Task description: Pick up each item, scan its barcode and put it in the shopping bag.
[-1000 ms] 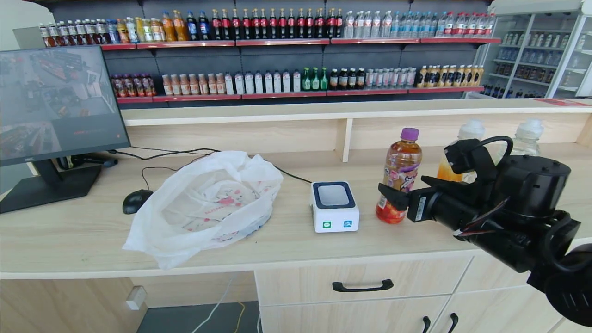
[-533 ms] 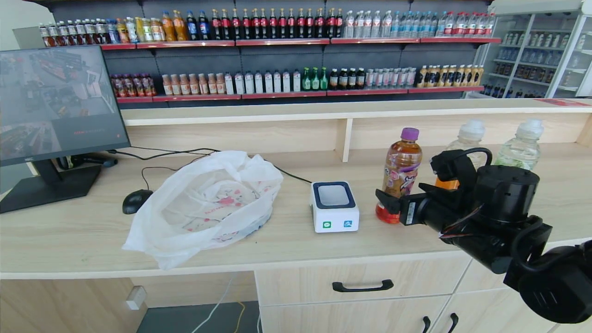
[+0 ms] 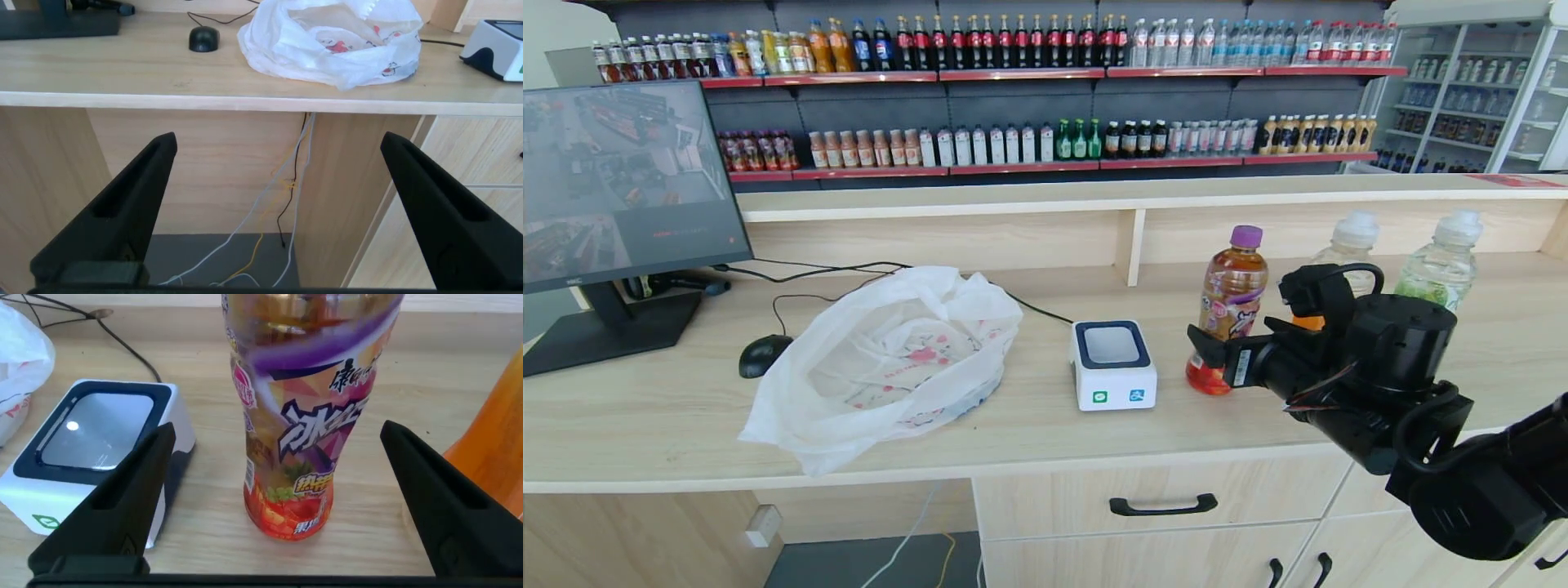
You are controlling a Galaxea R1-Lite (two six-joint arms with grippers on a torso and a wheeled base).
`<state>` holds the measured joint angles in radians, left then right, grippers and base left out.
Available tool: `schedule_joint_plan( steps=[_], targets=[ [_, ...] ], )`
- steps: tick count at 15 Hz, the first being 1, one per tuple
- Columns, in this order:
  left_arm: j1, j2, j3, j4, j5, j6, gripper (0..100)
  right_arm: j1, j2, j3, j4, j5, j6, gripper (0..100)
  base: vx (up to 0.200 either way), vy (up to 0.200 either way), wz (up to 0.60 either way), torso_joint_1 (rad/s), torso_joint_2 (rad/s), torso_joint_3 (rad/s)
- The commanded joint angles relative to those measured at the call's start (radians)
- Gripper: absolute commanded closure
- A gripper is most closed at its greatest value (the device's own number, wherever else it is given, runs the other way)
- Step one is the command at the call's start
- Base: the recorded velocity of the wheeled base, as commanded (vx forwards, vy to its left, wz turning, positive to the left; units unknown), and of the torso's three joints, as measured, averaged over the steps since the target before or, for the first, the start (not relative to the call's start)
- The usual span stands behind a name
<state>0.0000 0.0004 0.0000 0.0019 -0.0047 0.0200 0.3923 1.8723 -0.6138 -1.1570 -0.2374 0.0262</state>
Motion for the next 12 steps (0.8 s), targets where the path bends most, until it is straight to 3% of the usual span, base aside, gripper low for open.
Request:
schedule_joint_plan(
  steps=[1, 12],
  targets=[
    [0.000, 0.000, 0.000, 0.000, 0.000, 0.000, 0, 0.000, 0.042, -0.012, -0.020, -0.014, 0.000, 0, 0.000, 0.000, 0.00, 0.000, 0.00, 0.000],
    [0.000, 0.000, 0.000, 0.001, 0.000, 0.000, 0, -0.040, 0.114, -0.061, -0.135, -0.013, -0.003, 0, 0.000, 0.000, 0.00, 0.000, 0.00, 0.000]
  ],
)
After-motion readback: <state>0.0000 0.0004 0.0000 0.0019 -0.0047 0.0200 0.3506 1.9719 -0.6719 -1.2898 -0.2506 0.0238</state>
